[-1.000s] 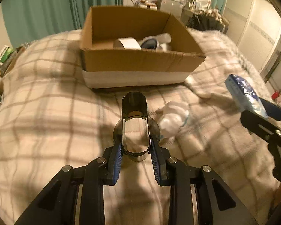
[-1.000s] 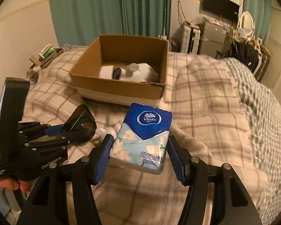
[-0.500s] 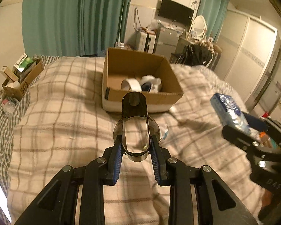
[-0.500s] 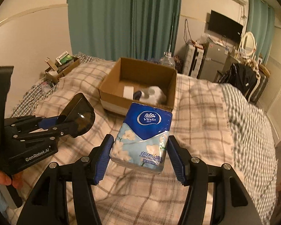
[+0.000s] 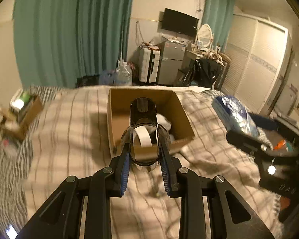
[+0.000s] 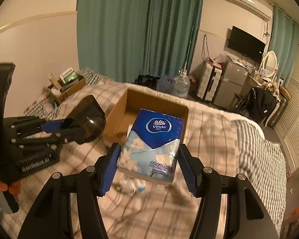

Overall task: Organize objects
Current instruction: 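Lower the glasses case into the box with the left tool while the right tool drops the tissue pack in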

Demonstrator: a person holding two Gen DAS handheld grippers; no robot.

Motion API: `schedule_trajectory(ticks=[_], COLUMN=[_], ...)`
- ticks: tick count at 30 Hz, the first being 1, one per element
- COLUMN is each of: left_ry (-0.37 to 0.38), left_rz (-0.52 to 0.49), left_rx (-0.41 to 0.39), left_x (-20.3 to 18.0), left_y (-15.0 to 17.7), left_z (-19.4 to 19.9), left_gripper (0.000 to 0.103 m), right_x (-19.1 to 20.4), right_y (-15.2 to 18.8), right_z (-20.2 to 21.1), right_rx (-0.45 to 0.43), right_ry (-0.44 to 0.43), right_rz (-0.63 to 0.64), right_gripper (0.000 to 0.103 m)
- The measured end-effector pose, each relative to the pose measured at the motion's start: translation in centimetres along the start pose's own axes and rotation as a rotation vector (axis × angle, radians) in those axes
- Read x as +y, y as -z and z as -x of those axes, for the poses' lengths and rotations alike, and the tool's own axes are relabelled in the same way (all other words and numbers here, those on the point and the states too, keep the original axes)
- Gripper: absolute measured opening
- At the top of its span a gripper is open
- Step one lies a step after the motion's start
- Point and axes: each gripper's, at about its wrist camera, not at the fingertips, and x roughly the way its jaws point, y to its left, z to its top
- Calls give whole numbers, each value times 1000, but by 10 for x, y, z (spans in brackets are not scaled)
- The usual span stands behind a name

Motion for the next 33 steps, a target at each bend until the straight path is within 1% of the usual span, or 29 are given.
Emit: schedule_trajectory(ticks=[3,6,8,12,16,19,21,23,24,25,26,27,28,30,33], left_ry=[-31,-32,-34,-47,-39,-53,-53,-40,-32,-25,-19,-16,-18,-36,-27], left_rz=[-25,-17,-11,-16,-14,-26,-32,-43,-49,-56,-62,-61,-56,-26,2], left_rx=[-1,12,20,43,86,101,101,90,77,70,67,68,67,54,55], left_x=[0,4,8,11,15,19,22,21,19,18,16,13,11,8,4], left_y=[-19,-35,-46,-58,-60,-61,-60,-59,-58,-56,-55,-56,-55,-53,-51], left_z=[-19,-41,-61,-102,-147,-173,-184,-188,-188,-188,-186,-186,-183,-171,-147], left_gripper=[28,28,28,28,28,28,28,28,29,30,32,38,53,69,70], right_x=[-12,-23,-32,-45,-55,-60,-65,-71,-74,-77,-79,-80,-80,-84,-88], right_y=[-22,-41,-53,-66,-73,-69,-63,-57,-54,-53,-52,-52,-53,-53,-51], right_z=[-16,-39,-60,-100,-148,-178,-194,-199,-198,-194,-189,-181,-172,-151,-123], right_rx=[-11,-13,1,12,31,51,49,43,39,27,16,3,-9,-23,-26], right_ry=[4,8,1,-27,-32,-28,-37,-55,-77,-98,-97,-83,-61,-21,11], right_rz=[9,9,-2,-31,-45,-52,-64,-103,-121,-132,-134,-131,-126,-135,-168], right_gripper=[58,58,58,58,58,58,58,59,66,78,79,79,79,79,79])
